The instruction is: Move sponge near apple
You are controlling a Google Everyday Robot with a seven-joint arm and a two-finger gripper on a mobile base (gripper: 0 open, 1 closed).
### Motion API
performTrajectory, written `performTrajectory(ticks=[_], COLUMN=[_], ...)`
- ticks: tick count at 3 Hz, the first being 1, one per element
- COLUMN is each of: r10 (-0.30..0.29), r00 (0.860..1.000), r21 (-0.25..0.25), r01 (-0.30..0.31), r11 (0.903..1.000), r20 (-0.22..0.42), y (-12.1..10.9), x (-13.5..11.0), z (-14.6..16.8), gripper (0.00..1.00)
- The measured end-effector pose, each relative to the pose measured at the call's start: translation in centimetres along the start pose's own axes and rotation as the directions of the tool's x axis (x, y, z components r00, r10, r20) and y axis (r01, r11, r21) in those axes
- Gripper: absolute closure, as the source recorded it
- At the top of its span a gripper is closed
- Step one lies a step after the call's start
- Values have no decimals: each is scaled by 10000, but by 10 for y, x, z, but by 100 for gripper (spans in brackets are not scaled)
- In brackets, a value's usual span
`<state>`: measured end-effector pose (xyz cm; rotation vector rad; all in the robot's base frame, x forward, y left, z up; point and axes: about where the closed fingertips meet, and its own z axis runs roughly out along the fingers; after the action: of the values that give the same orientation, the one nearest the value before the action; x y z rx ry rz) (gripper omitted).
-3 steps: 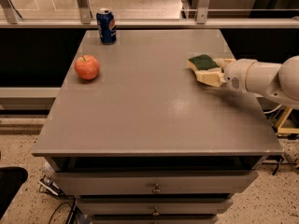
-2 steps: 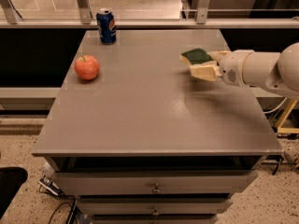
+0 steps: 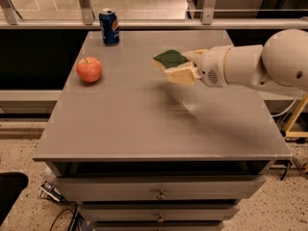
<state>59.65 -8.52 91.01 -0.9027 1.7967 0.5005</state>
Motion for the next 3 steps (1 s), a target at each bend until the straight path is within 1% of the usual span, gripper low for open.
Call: performTrajectory(ticks=[1, 2, 3], r10=[-209, -656, -1062], r00=[9993, 9955, 9907], r21=[-1134, -2330, -3248], r01=[243, 800, 1285], r11=[9933, 9692, 9370], r20=[310, 689, 855], y=[56, 110, 145], x=[-17, -37, -45], z=[14, 36, 57], gripper=[100, 100, 100])
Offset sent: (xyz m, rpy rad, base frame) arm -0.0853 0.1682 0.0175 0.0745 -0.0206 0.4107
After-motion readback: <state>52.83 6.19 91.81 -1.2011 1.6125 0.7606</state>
